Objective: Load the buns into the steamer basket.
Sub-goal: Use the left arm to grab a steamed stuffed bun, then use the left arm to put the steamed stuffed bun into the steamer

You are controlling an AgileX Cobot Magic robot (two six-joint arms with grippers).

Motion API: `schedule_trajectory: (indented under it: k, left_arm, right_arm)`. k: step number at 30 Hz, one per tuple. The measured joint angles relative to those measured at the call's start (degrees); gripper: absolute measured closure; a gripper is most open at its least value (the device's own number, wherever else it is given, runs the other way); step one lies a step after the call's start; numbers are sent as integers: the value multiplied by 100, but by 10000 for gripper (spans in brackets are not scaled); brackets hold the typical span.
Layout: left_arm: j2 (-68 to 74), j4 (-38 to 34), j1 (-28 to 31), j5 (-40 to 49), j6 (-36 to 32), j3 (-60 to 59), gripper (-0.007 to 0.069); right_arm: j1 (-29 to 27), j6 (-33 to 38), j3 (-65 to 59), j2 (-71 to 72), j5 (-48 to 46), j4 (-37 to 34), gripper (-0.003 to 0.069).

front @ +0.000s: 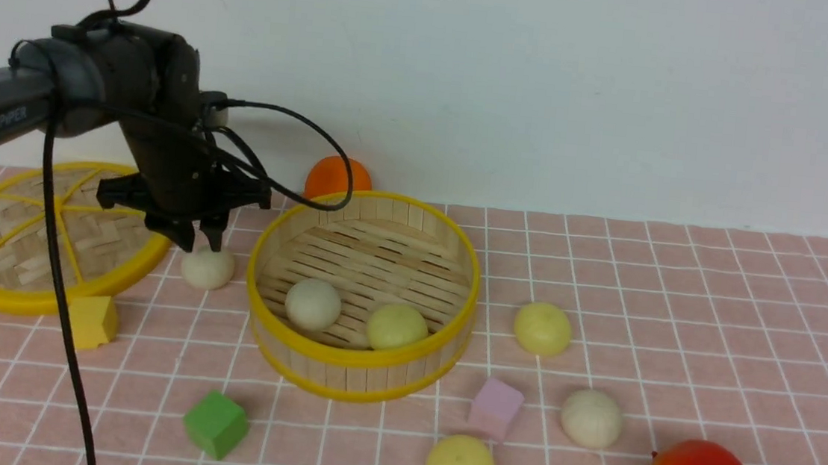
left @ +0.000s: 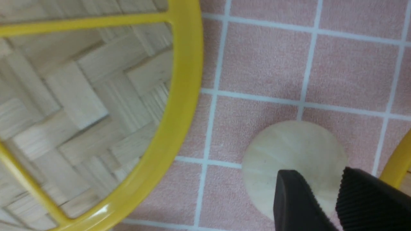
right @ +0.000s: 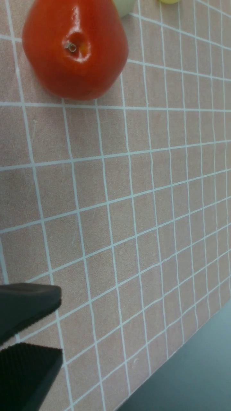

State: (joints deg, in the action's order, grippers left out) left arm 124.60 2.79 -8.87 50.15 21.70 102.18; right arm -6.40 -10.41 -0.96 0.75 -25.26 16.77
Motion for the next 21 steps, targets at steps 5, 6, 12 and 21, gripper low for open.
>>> schedule_trajectory:
  k: [5,6,12,21]
  left_arm:
    - [172,0,0,-5,0,0,373]
    - [193,0,0,-13,0,0,375]
    - [223,0,0,-110,0,37,462]
    - [-117,-320,0,590,-403,776,612]
  right_arm:
    - [0,0,0,0,0,0,417]
    - [0,0,0,0,0,0,417]
    - [0,0,0,0,0,0,417]
    - [0,0,0,0,0,0,417]
